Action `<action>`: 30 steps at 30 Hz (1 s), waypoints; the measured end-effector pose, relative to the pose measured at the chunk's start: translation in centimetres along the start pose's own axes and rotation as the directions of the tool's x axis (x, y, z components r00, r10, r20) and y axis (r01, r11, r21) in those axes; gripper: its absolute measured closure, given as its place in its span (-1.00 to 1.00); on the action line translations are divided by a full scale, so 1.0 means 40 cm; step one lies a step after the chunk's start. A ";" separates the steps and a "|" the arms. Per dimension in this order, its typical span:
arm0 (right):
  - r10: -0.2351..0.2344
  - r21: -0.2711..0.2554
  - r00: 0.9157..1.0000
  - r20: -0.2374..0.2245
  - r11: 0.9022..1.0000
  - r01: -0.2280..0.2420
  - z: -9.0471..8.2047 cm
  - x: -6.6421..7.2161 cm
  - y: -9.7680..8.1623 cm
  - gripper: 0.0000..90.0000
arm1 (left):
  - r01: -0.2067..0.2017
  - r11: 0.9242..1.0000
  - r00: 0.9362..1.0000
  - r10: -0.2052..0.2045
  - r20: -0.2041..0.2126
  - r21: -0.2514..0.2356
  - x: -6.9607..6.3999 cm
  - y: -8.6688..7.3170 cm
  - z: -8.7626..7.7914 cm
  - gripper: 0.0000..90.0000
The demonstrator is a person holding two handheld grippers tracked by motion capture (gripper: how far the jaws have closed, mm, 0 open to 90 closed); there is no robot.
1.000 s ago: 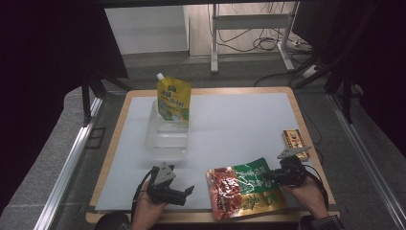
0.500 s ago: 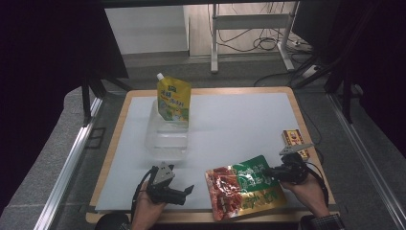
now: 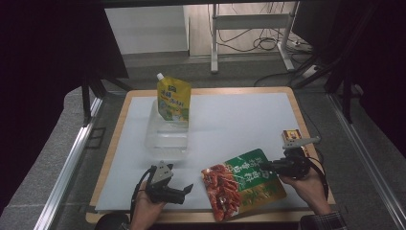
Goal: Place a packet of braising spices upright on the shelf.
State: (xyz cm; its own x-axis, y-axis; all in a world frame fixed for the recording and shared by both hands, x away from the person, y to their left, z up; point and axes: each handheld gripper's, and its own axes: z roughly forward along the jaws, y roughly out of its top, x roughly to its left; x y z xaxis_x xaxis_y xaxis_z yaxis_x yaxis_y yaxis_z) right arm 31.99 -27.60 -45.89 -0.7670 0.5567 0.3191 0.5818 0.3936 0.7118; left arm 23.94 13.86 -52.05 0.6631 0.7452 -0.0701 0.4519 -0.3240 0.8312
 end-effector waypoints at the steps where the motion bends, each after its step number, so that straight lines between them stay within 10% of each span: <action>1: -0.003 -0.004 1.000 -0.004 1.000 0.003 -0.002 0.003 0.005 0.99 | 0.000 1.000 1.000 0.000 0.000 0.000 0.000 0.000 0.000 -1.00; 30: -0.159 0.027 0.987 0.005 0.987 0.159 -0.038 0.109 0.194 0.99 | -0.004 1.000 1.000 0.004 -0.004 -0.016 0.001 0.003 -0.006 -1.00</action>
State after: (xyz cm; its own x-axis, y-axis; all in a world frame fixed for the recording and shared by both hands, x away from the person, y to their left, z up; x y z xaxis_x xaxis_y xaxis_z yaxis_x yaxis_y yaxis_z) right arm 32.76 -23.23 -38.02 -0.8485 0.4905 0.1985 0.4594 0.4966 0.7364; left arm 23.88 13.98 -51.82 0.6626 0.7462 -0.0649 0.4401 -0.3176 0.8399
